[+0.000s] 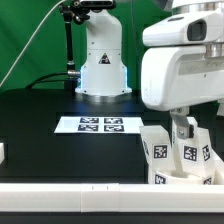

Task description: Assemble stool

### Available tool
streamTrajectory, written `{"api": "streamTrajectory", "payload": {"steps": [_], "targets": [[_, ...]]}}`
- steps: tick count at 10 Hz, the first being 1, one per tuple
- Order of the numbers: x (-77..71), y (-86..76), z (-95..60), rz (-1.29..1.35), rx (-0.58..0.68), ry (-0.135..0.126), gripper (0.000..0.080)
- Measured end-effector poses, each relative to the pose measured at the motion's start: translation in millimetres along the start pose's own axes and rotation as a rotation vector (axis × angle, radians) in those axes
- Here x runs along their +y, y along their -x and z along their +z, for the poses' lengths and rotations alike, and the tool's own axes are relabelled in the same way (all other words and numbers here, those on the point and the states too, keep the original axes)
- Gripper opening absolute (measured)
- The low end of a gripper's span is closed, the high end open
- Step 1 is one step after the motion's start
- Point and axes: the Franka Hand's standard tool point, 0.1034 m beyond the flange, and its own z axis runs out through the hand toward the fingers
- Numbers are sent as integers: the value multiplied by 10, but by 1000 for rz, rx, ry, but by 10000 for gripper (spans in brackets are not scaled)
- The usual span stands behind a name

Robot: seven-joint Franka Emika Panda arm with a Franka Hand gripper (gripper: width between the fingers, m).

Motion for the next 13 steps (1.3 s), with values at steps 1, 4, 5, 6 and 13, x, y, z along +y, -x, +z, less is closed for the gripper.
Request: {"api": "streamTrajectory", "payload": {"steps": [1, 4, 5, 6, 13], "targets": [[5, 22, 43, 1, -5, -1, 648], [-9, 52, 105, 1, -16, -3, 648], [-5, 58, 107, -2, -19, -3, 534], [2, 65, 113, -1, -20, -2, 395], [46, 89, 111, 339, -19, -10, 337]]}}
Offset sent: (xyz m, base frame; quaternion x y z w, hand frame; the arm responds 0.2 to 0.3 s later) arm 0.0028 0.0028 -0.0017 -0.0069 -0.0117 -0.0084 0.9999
